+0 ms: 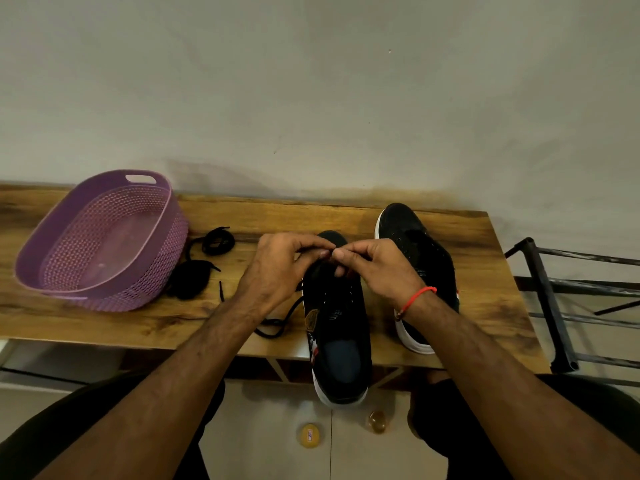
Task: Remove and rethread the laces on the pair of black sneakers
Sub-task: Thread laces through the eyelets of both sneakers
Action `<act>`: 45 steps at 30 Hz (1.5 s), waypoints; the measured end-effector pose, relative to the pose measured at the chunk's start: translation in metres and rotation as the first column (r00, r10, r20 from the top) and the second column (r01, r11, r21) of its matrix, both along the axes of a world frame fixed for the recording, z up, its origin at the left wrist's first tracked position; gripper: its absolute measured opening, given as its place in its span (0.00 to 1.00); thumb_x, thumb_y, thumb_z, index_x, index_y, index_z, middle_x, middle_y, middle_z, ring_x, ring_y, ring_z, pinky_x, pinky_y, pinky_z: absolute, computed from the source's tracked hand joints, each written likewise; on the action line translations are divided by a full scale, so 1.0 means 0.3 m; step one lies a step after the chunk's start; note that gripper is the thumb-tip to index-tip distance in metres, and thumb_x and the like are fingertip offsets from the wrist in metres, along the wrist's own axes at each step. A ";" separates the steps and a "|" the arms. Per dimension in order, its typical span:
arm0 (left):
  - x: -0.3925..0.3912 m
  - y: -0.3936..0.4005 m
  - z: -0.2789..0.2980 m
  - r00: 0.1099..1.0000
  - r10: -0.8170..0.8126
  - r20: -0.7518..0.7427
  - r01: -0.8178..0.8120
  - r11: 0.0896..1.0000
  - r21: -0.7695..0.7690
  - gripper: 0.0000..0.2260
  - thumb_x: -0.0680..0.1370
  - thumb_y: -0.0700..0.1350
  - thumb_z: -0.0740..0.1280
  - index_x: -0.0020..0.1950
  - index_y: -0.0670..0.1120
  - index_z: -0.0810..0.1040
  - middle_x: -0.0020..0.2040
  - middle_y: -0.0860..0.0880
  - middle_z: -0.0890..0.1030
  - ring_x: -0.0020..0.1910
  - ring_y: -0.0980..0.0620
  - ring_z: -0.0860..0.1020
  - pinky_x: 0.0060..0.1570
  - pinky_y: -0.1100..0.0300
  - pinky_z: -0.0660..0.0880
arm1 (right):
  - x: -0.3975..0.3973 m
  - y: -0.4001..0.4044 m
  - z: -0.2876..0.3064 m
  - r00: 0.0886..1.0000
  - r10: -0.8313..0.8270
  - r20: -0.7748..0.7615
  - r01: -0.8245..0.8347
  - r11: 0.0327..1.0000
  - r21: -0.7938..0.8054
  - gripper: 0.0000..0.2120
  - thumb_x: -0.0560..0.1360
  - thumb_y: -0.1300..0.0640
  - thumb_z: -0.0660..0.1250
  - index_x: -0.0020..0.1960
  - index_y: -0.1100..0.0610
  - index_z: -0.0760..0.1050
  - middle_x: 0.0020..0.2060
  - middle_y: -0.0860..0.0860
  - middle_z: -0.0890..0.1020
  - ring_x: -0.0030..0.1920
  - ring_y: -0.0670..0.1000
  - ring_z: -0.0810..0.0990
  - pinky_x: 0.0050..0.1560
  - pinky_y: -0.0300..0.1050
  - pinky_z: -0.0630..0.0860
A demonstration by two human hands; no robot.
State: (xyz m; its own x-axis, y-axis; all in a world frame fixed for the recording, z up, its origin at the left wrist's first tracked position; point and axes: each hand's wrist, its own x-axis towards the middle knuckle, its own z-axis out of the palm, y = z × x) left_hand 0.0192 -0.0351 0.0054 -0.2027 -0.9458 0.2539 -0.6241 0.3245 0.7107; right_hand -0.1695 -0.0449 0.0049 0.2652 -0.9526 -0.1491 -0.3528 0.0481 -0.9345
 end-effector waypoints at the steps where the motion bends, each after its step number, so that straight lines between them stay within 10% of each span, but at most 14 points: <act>1: 0.004 -0.004 -0.003 0.999 0.050 -0.018 -0.050 0.999 -0.009 0.08 0.78 0.43 0.72 0.56 0.52 0.86 0.51 0.59 0.84 0.50 0.70 0.79 0.53 0.75 0.73 | 0.003 0.001 0.003 1.000 0.026 0.008 -0.026 1.000 0.015 0.07 0.80 0.56 0.66 0.48 0.53 0.83 0.37 0.48 0.85 0.41 0.48 0.82 0.49 0.43 0.78; 16: -0.025 0.006 -0.023 0.987 0.018 -0.160 0.004 0.990 0.138 0.10 0.78 0.46 0.73 0.57 0.55 0.84 0.49 0.62 0.84 0.50 0.65 0.82 0.50 0.65 0.80 | -0.018 -0.004 0.009 0.995 -0.097 0.013 0.096 0.994 0.046 0.17 0.74 0.45 0.71 0.42 0.59 0.82 0.30 0.50 0.81 0.31 0.45 0.78 0.37 0.37 0.76; 24: -0.032 0.008 -0.055 0.977 0.207 -0.049 -0.192 0.957 0.217 0.03 0.78 0.50 0.72 0.48 0.56 0.85 0.46 0.61 0.81 0.48 0.65 0.78 0.46 0.66 0.75 | -0.018 0.075 -0.032 0.853 0.013 -0.522 0.003 1.000 0.030 0.27 0.73 0.36 0.69 0.62 0.53 0.71 0.49 0.46 0.75 0.51 0.47 0.76 0.42 0.38 0.70; 29: -0.068 0.028 -0.064 0.991 0.134 -0.003 -0.128 0.953 0.275 0.06 0.78 0.48 0.73 0.53 0.56 0.86 0.51 0.58 0.84 0.54 0.62 0.79 0.54 0.63 0.77 | -0.048 0.066 -0.016 0.887 -0.012 -0.461 0.063 0.994 0.094 0.11 0.76 0.46 0.68 0.53 0.52 0.79 0.42 0.46 0.82 0.41 0.41 0.79 0.34 0.32 0.71; 34: -0.097 0.048 -0.090 0.992 0.113 0.060 -0.125 0.957 0.264 0.07 0.80 0.51 0.69 0.55 0.58 0.85 0.54 0.58 0.82 0.56 0.59 0.77 0.54 0.61 0.76 | -0.082 0.062 -0.021 0.938 -0.071 -0.339 0.121 0.984 0.128 0.13 0.79 0.54 0.64 0.39 0.59 0.81 0.37 0.55 0.84 0.41 0.53 0.84 0.44 0.50 0.81; 38: -0.115 0.059 -0.092 0.978 0.127 0.168 -0.163 0.962 0.222 0.06 0.79 0.55 0.69 0.54 0.60 0.84 0.50 0.59 0.76 0.55 0.55 0.75 0.55 0.43 0.77 | -0.096 0.062 -0.042 0.958 -0.101 -0.267 0.151 0.973 0.174 0.14 0.78 0.55 0.63 0.42 0.66 0.78 0.42 0.65 0.82 0.48 0.64 0.82 0.49 0.61 0.80; 45: -0.121 0.082 -0.071 0.953 0.087 0.289 -0.114 0.990 0.079 0.10 0.79 0.58 0.67 0.58 0.59 0.84 0.52 0.58 0.74 0.56 0.56 0.73 0.58 0.48 0.73 | -0.105 0.053 -0.047 0.977 -0.138 -0.163 0.179 0.946 0.271 0.11 0.79 0.57 0.65 0.44 0.62 0.82 0.47 0.64 0.83 0.52 0.62 0.83 0.51 0.62 0.82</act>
